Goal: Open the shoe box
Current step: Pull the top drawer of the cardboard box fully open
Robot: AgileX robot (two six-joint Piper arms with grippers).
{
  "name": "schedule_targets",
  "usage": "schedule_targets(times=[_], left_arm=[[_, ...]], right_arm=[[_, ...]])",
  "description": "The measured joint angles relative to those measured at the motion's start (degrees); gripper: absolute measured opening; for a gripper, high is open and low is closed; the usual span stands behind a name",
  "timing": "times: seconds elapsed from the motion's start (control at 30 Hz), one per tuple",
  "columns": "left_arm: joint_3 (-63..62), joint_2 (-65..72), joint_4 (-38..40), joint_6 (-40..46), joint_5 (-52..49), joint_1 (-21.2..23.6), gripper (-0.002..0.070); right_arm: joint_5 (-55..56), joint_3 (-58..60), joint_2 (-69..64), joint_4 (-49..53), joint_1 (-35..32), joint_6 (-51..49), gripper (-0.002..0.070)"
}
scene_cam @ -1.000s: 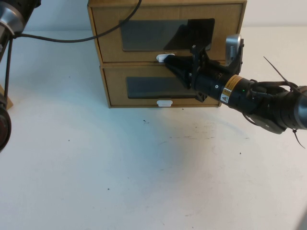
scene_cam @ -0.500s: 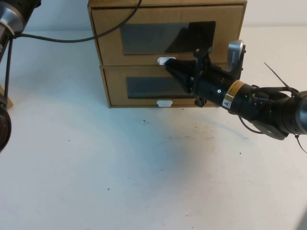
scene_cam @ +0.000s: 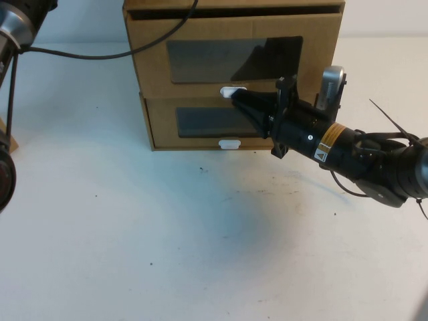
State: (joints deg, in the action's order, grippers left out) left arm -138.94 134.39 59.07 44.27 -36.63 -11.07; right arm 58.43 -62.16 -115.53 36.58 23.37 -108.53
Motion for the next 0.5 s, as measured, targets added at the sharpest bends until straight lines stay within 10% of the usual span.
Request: schedule_targets(times=[0.5], left_arm=[[0.00,0.00,0.00,0.00,-0.10,0.00,-0.0010]], right_arm=[[0.68,0.09,0.00,2.66,-0.21,-0.32,0.0000]])
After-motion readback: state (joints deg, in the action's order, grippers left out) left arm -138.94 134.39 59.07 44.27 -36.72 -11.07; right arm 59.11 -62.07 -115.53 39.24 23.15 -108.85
